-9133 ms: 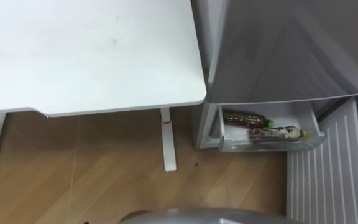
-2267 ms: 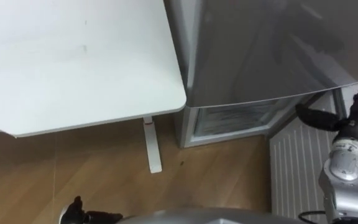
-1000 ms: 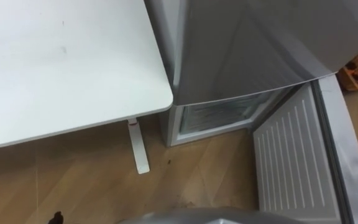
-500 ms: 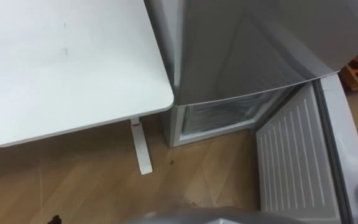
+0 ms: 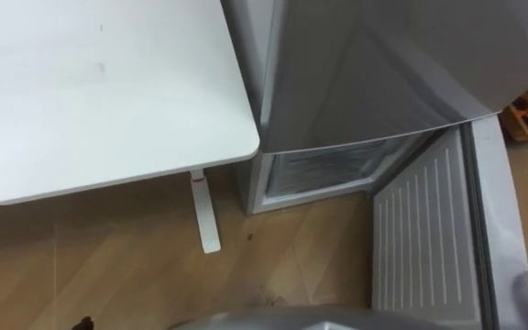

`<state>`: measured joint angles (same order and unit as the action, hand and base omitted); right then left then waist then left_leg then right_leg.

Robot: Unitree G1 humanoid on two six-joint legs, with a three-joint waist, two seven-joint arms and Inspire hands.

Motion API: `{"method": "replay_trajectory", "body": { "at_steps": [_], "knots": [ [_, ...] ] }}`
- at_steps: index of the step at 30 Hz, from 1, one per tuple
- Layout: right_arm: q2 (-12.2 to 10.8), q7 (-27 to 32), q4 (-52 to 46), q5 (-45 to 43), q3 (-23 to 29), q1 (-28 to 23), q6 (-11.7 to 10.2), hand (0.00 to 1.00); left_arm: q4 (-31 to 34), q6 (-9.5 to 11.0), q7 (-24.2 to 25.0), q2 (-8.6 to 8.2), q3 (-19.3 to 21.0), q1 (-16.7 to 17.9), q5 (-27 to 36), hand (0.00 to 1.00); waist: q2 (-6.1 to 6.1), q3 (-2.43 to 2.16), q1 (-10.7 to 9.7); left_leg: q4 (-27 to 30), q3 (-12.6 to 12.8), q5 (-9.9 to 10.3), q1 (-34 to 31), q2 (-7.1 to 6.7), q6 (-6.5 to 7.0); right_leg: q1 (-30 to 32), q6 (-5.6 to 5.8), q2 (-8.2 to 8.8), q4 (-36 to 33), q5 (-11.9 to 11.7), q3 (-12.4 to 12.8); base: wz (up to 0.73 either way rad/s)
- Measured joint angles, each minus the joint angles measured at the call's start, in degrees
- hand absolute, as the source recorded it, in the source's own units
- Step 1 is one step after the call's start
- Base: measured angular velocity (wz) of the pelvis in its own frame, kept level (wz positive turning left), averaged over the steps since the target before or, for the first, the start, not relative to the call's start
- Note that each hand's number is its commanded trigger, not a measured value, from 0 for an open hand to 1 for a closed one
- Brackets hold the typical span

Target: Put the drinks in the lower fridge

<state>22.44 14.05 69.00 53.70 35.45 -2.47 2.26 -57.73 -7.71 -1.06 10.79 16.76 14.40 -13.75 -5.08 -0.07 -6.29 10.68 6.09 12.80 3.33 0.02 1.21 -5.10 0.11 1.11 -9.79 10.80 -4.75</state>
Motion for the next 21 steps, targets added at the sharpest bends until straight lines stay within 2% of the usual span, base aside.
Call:
{"method": "replay_trajectory", "body": {
  "at_steps": [3,5,6,8,9,11,14,15,17,21],
  "knots": [
    [-0.50,-0.54,-2.13,4.35,-4.68,-0.22,-0.91,0.00,-0.38,-0.61,0.09,-0.43,-0.38,-1.01,-0.17,0.00,0.54,0.00,0.91,-0.01,0.83,-0.05,0.13,0.34,-0.07,0.20,-0.18,-0.23,0.03,-0.51,-0.20,-0.20],
    [-2.04,-1.12,-6.01,5.72,-9.00,-0.83,-2.66,0.00,-0.38,-0.60,0.05,-1.05,-2.61,-1.52,-0.17,0.00,1.41,0.01,1.66,0.20,1.43,-0.07,0.11,0.58,-0.10,0.34,-0.27,-0.32,0.01,-0.84,-0.04,-0.12],
    [-2.49,-1.32,-7.27,6.74,-10.29,-1.10,-2.86,0.00,-0.38,-0.60,0.06,-1.14,-3.28,-1.71,-0.03,0.00,1.54,0.02,1.86,0.22,1.54,-0.07,0.07,0.62,-0.11,0.44,-0.29,-0.33,-0.02,-0.90,-0.05,-0.13],
    [-4.65,-2.05,-15.95,9.03,-18.40,-3.33,-3.15,0.00,-0.43,-0.61,0.07,-0.92,-6.95,-2.40,0.64,0.00,1.84,-0.03,2.63,0.31,2.09,-0.24,-0.79,0.91,-0.31,1.87,-0.51,-0.46,-0.70,-1.15,-0.01,-0.16],
    [-5.24,-2.45,-18.02,8.87,-20.32,-3.61,-3.22,0.00,-0.47,-0.62,0.06,-0.90,-7.62,-2.64,0.63,0.00,1.85,-0.01,2.81,0.30,2.40,-0.36,-0.93,1.02,-0.36,2.29,-0.60,-0.52,-1.00,-1.21,0.00,-0.23],
    [-7.68,-4.44,-25.10,8.98,-27.51,-4.93,-2.82,0.00,-1.54,-0.71,0.04,-0.92,-9.72,-3.78,0.73,0.00,1.93,0.03,3.94,0.30,3.27,-0.53,-0.82,1.49,-0.64,2.48,-0.99,-0.87,-0.86,-1.58,0.05,-0.20],
    [-10.26,-6.88,-31.21,9.06,-35.18,-5.18,-2.71,0.00,-2.94,-0.61,-0.80,-0.98,-11.74,-5.04,0.72,0.00,2.24,0.00,5.44,0.50,3.58,-0.79,-1.30,1.77,-0.95,3.14,-1.27,-1.10,-0.83,-1.75,-0.01,-0.07],
    [-10.67,-7.53,-32.25,9.65,-36.74,-5.20,-2.69,0.00,-2.92,-0.65,-1.11,-0.99,-12.53,-5.24,0.71,0.00,2.46,-0.02,5.67,0.60,3.57,-0.81,-1.43,1.81,-0.97,3.20,-1.28,-1.17,-0.77,-1.76,0.05,0.00],
    [-11.09,-9.77,-36.12,16.17,-41.69,-5.30,-2.65,0.00,-2.89,-0.84,-1.48,-1.03,-15.54,-5.52,0.71,0.00,3.20,-0.23,6.80,0.90,3.54,-0.84,-1.62,1.90,-1.03,3.27,-1.35,-1.28,0.01,-1.81,-0.02,0.04],
    [-11.97,-14.48,-43.28,17.98,-48.76,-5.02,-1.53,0.00,-2.87,-1.03,-1.96,-1.63,-18.28,-6.04,0.59,0.00,4.52,-0.31,8.29,1.03,3.35,-0.86,-1.79,1.80,-1.03,3.71,-1.32,-1.27,0.05,-1.80,-0.07,0.05]
  ]
}}
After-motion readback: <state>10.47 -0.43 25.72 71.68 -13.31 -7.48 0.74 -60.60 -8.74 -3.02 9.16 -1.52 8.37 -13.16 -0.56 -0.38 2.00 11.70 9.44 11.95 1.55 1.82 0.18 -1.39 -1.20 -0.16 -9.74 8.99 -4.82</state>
